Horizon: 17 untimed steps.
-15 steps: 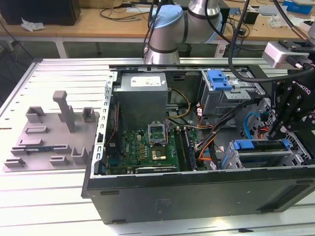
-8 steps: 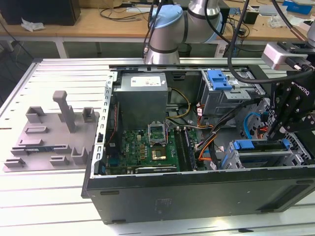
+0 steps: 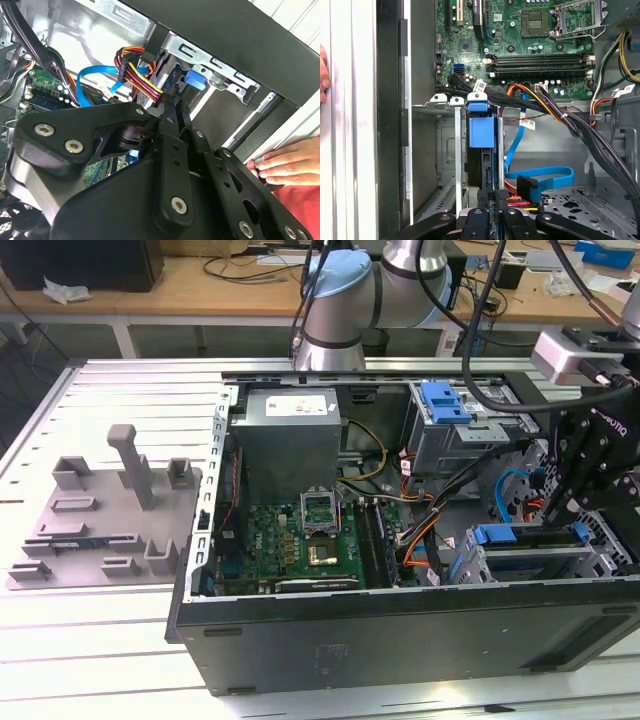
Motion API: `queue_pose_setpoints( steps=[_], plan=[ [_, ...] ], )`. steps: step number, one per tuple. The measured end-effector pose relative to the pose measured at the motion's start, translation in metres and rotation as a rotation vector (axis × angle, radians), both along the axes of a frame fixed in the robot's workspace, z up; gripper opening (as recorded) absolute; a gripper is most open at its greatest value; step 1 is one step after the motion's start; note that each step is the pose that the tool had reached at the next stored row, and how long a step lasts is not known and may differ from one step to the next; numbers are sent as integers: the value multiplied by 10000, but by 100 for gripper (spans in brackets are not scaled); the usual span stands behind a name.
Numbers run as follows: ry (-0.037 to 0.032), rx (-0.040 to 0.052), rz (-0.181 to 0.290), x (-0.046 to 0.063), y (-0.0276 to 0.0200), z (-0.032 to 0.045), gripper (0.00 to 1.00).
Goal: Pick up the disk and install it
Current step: 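Insert the first disk wire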
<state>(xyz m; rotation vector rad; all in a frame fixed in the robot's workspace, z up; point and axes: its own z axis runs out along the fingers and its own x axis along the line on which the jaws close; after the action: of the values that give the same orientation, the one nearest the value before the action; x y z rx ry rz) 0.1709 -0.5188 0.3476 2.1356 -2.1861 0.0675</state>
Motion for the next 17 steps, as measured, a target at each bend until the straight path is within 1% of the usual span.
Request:
queue_pose_setpoints(
  steps=[11, 17],
  plan=[
    [0, 1, -1, -10, -13, -4, 16],
    [0, 12, -1, -10, -14, -20, 16]
  ],
)
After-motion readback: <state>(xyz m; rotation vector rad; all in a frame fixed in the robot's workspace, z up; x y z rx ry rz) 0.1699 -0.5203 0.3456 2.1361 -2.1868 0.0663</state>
